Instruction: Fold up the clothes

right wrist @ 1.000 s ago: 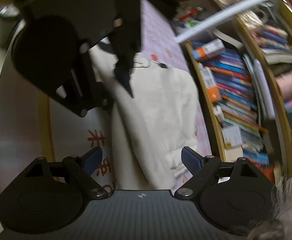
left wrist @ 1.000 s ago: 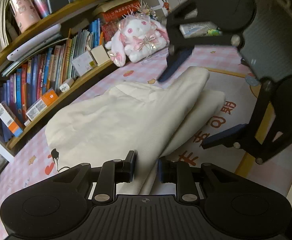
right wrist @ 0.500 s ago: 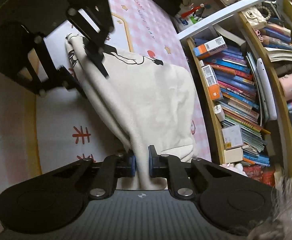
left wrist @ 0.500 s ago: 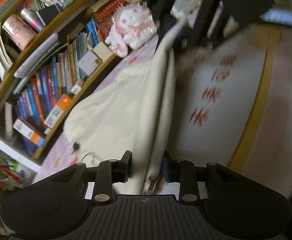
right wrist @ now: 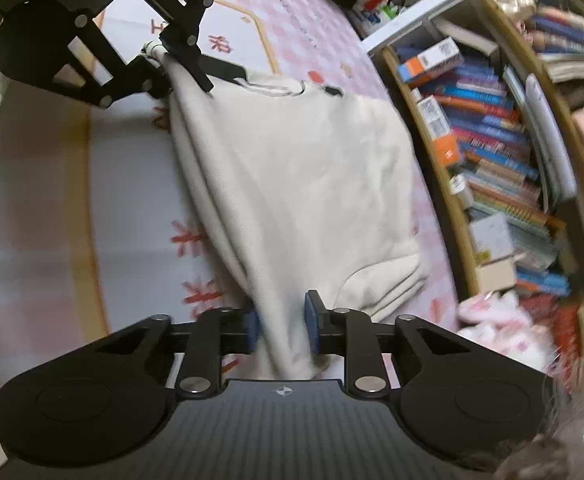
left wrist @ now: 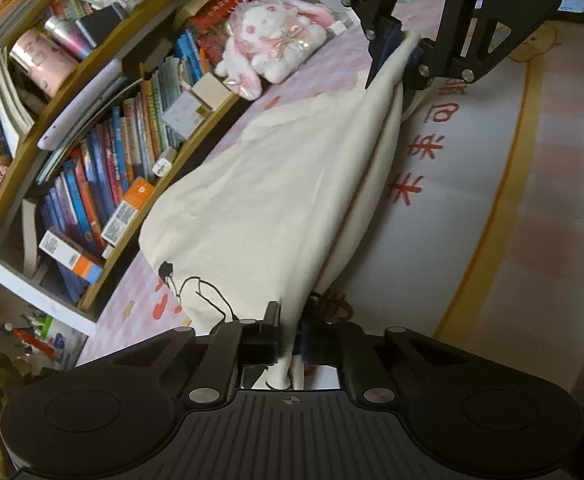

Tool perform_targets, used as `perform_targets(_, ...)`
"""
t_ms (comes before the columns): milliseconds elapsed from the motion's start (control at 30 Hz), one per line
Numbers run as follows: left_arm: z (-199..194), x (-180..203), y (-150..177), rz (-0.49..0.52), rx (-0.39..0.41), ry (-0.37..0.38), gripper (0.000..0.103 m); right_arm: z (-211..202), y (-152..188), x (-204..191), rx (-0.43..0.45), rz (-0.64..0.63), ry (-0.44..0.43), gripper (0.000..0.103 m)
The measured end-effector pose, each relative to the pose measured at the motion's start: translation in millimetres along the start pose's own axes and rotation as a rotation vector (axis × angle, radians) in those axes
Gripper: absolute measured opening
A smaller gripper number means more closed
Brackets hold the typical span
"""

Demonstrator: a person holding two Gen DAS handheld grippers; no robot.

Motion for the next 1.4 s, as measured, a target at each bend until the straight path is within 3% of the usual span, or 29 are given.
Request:
perform_targets(267, -38.7, -12.9, -12.0, -0.005, 0.026, 0.008, 0.006, -29.6, -2.7, 10.1, 0.041, 0.085, -0.024, 0.009)
perform_targets(600, -101.0, -10.3, -12.6, -0.017, 0.036, 0.154, 0.006, -95.7, -5.9, 2.8, 0.068, 0.186, -0.245, 0.009)
perform_targets(833, -109.0, -6.7, -12.4, -0.026, 0.034, 0.187, 0.006, -109.9, -3.4, -12.9, 0.049, 0.232, -0.312, 0.009)
perform_targets(967, -107.5, -28.1, -22.9, -0.015, 0.066, 0.149, 0.006, -113.7, -9.6, 2.1, 0.07, 0.26, -0.273, 0.009)
perform_targets(1133, -100.6, -68.0, -43.3, -0.081, 0.118, 0.083, 0.007, -121.7, -24.2, 44.1, 0.129, 0.312, -0.186, 0.009)
perform_targets(1400, -57.2, -102.4, -66.0, -0.144, 0.145, 0.039, 0.008, -104.6, -31.1, 92.2, 0.142, 0.384, -0.095, 0.009)
Point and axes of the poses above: each gripper's, at about its wrist camera, not at the fingertips, and z roughly the way its jaws point, x to its right, y to its underside, the point moved 7 cm from there along z, roughly the way its jaws point, and after that the axes turned 2 degrees about x, right-handed, at the moved point
